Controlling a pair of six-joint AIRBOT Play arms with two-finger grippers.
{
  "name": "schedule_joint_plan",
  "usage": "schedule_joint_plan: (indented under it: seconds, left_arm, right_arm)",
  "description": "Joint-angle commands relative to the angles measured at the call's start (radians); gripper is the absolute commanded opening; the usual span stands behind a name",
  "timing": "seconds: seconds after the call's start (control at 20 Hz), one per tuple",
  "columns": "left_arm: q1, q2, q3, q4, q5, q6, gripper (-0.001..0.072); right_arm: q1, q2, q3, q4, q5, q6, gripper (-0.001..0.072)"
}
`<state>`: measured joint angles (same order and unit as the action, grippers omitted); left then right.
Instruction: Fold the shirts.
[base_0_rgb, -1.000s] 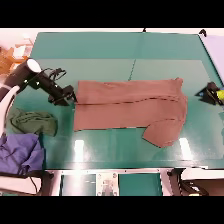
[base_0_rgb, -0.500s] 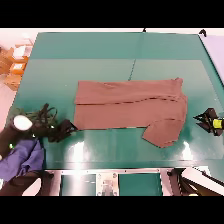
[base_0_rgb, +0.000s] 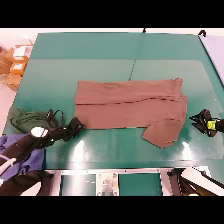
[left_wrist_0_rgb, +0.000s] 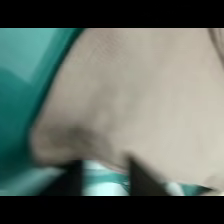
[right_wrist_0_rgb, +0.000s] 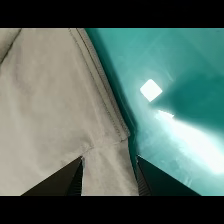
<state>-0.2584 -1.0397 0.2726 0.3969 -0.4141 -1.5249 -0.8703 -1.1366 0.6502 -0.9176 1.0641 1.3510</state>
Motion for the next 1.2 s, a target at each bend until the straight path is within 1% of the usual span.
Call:
schedule_joint_plan:
  seconds: [0.0, 0.05, 0.1, 0.15, 0.25, 0.3, 0.35, 0.4, 0.6, 0.7, 0.85, 0.9, 0.95, 1.0, 1.05, 1.1, 1.15]
  left_arm:
    - [-0.013, -0.056, 0.099, -0.035, 0.039, 0.105, 0.0024]
    - [0.013, -0.056, 0.125, -0.002, 0.004, 0.104, 0.0023]
    - [0.048, -0.056, 0.143, 0.037, -0.038, 0.102, 0.0024]
    - [0.094, -0.056, 0.154, 0.077, -0.084, 0.101, 0.0023]
    - [0.181, -0.056, 0.161, 0.15, -0.151, 0.103, 0.0023]
    - [0.219, -0.056, 0.161, 0.183, -0.176, 0.105, 0.0024]
    - [0.245, -0.056, 0.161, 0.199, -0.199, 0.122, 0.0024]
    - [0.26, -0.056, 0.161, 0.202, -0.208, 0.146, 0.0024]
    - [0.26, -0.056, 0.161, 0.202, -0.195, 0.168, 0.0024]
    - [0.26, -0.056, 0.161, 0.202, -0.196, 0.173, 0.0024]
    - [0.26, -0.056, 0.162, 0.202, -0.208, 0.173, 0.0024]
    - [0.26, -0.056, 0.162, 0.202, -0.212, 0.174, 0.0025]
    - [0.26, -0.056, 0.162, 0.202, -0.219, 0.174, 0.0024]
    - [0.261, -0.056, 0.162, 0.202, -0.233, 0.175, 0.0024]
    - [0.261, -0.056, 0.165, 0.206, -0.253, 0.183, 0.0024]
    - [0.261, -0.052, 0.183, 0.249, -0.3, 0.181, 0.0023]
    - [0.261, -0.035, 0.209, 0.346, -0.357, 0.142, 0.0023]
  right_arm:
    - [0.0, 0.002, -0.002, 0.001, 0.031, 0.0, 0.0377]
    - [-0.001, 0.002, -0.002, -0.005, 0.047, 0.001, 0.038]
    - [-0.007, 0.002, -0.002, -0.021, 0.065, 0.007, 0.0425]
    - [-0.018, 0.002, -0.002, -0.051, 0.095, 0.031, 0.0447]
    - [-0.03, 0.002, -0.021, -0.127, 0.168, 0.111, 0.045]
    - [-0.029, 0.002, -0.045, -0.151, 0.201, 0.134, 0.0454]
    - [-0.023, 0.003, -0.085, -0.132, 0.214, 0.134, 0.0453]
    - [-0.007, 0.005, -0.129, -0.108, 0.204, 0.132, 0.0454]
    - [0.124, 0.002, -0.275, -0.027, 0.061, 0.119, 0.0453]
    - [0.2, 0.003, -0.309, 0.006, 0.047, 0.108, 0.0451]
    - [0.257, 0.007, -0.314, 0.009, 0.086, 0.108, 0.0447]
    - [0.265, 0.012, -0.314, 0.009, 0.099, 0.108, 0.0409]
    - [0.27, 0.018, -0.314, 0.009, 0.098, 0.107, 0.0347]
    - [0.27, 0.029, -0.311, 0.008, 0.098, 0.095, 0.0137]
    - [0.269, 0.042, -0.296, 0.007, 0.103, 0.077, 0.0045]
    - [0.269, 0.057, -0.268, -0.002, 0.115, 0.078, 0.0021]
    - [0.269, 0.08, -0.227, -0.022, 0.132, 0.09, 0.0021]
